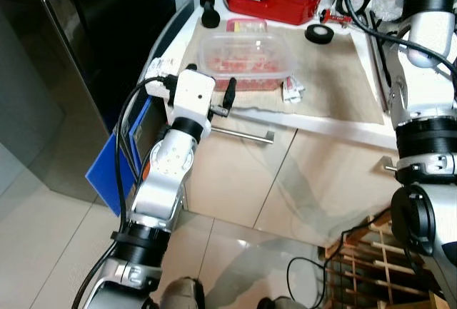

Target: Restocking fridge

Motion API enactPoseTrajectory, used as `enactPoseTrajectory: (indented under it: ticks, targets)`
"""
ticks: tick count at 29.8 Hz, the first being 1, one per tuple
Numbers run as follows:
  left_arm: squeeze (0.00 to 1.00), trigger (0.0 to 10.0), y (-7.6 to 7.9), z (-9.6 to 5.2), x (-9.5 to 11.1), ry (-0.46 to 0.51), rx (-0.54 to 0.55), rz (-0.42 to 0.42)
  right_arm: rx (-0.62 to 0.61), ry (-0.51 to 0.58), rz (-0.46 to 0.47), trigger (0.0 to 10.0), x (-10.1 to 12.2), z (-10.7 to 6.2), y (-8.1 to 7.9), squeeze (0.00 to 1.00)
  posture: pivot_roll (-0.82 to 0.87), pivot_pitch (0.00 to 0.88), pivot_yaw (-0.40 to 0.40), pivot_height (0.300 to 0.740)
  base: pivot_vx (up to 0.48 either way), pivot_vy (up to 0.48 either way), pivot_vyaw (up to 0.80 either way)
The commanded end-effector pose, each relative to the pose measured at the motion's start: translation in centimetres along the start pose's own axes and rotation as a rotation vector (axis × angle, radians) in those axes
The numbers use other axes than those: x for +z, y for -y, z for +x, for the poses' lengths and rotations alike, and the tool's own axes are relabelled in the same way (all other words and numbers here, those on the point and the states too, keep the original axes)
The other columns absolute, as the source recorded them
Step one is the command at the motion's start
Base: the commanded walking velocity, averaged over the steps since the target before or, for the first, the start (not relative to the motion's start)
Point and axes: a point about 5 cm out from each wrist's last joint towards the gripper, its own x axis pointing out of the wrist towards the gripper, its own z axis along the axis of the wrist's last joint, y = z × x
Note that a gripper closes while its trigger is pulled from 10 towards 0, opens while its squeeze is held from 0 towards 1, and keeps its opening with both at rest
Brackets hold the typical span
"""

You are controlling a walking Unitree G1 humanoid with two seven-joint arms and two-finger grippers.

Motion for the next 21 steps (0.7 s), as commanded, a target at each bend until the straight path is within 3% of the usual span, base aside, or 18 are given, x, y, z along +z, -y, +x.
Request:
enactPoseTrajectory:
  ticks: [1,21]
  targets:
    - [0.0,10.0,0.25,0.24,0.19,0.009,-0.018,-0.004,-0.012,0.034,-0.004,0.0,0.81,0.11,0.09,0.0,0.14,0.043,-0.038,0.74,0.0,0.0,0.0]
    - [0.0,10.0,-0.02,0.37,0.31,0.013,-0.006,-0.04,0.002,-0.042,-0.006,0.0,-0.09,-0.44,-0.5,0.0,0.15,0.046,-0.044,0.74,-0.295,0.0,0.0]
